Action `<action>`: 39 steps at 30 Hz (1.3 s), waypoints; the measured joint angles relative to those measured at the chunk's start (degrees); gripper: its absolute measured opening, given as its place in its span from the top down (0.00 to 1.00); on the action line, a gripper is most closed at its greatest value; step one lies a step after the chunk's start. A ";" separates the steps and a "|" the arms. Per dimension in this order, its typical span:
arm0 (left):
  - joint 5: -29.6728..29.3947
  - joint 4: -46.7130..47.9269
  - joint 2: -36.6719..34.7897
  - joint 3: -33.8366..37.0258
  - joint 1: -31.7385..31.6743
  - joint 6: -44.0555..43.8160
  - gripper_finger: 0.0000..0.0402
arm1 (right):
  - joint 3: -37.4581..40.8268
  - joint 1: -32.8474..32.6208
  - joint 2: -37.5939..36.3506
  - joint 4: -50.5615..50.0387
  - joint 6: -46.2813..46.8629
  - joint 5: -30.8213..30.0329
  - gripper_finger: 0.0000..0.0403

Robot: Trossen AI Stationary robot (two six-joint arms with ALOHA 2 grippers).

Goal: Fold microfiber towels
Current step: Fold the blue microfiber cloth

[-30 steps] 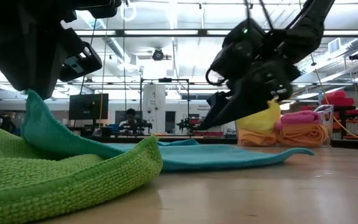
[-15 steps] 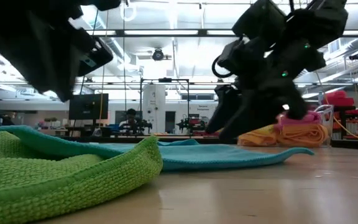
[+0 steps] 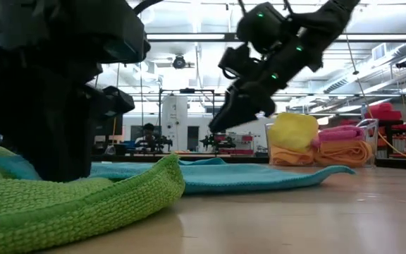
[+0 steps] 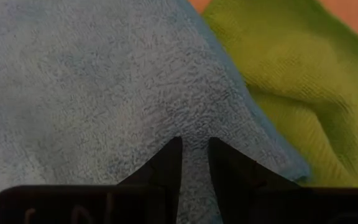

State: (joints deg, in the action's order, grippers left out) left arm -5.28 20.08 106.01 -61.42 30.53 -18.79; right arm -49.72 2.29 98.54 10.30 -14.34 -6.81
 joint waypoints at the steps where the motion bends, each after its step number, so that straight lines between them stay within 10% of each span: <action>1: 0.02 -0.21 0.12 0.01 -0.15 0.00 0.78 | -1.20 0.56 0.18 -0.85 -1.01 -0.09 0.43; 20: 0.13 -0.45 0.22 -0.01 -0.40 -1.14 0.81 | -11.94 8.51 14.46 -3.00 -7.06 1.02 0.43; 39: 0.87 -2.28 0.23 -0.01 -0.42 -1.57 0.88 | -19.99 15.17 16.18 -11.85 1.35 -30.77 0.43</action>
State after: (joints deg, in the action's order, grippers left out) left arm -4.41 17.79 106.25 -61.43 30.11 -20.36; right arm -69.72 17.46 114.72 -1.55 -12.99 -37.58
